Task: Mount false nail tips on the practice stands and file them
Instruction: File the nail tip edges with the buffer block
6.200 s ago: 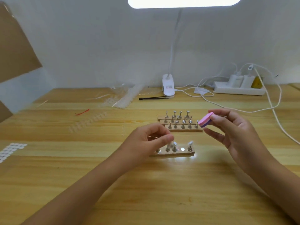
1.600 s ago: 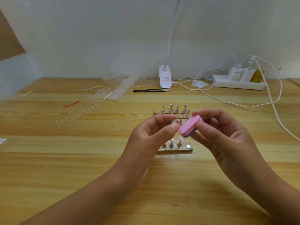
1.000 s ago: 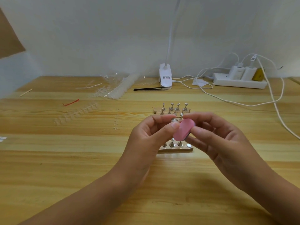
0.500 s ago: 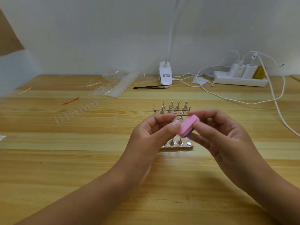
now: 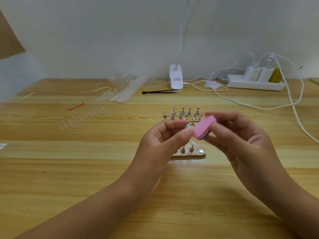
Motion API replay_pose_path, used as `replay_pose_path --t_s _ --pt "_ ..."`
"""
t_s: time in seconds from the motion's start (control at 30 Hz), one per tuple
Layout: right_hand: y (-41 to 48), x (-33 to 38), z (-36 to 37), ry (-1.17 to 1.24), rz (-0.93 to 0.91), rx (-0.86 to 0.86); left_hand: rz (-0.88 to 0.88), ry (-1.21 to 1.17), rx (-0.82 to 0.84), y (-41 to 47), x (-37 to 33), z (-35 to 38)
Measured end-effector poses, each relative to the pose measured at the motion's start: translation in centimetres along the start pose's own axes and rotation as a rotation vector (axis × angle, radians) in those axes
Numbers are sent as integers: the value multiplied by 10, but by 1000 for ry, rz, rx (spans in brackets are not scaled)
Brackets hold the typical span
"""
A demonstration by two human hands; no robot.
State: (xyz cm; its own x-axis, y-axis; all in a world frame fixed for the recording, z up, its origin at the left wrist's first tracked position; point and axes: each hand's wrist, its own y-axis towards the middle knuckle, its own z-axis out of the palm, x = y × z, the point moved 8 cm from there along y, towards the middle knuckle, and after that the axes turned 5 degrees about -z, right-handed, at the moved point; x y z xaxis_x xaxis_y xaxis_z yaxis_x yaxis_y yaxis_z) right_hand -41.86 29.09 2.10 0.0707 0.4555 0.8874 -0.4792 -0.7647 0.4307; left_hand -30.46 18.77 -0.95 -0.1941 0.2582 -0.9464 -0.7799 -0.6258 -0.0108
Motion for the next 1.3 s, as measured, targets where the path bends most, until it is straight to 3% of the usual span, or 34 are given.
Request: replay_pose_path --t_s 0.27,0.37,0.5,0.6,0.73,0.87,1.0,1.1,1.23,1.3 --pt "1 8 3 -29 -10 34 31 46 13 -1 -1 2" --pt "0 5 10 -54 31 123 49 95 34 -1 -2 4" --pt "2 9 2 -33 -12 37 56 105 48 -1 -5 5" --pt "1 6 10 -77 34 135 83 148 79 -1 -7 7" --pt "4 12 -2 -25 -21 6 101 191 54 0 -9 6" --pt "4 6 3 -41 69 100 129 251 42 -2 -11 5" --pt "8 11 -7 27 39 24 149 260 52 -3 -16 6" --pt "5 6 5 -8 111 150 166 278 50 -4 -19 6" --pt "7 10 -3 8 62 57 158 287 54 -3 -19 5" --pt "5 8 4 2 90 121 161 284 46 -3 -20 5"
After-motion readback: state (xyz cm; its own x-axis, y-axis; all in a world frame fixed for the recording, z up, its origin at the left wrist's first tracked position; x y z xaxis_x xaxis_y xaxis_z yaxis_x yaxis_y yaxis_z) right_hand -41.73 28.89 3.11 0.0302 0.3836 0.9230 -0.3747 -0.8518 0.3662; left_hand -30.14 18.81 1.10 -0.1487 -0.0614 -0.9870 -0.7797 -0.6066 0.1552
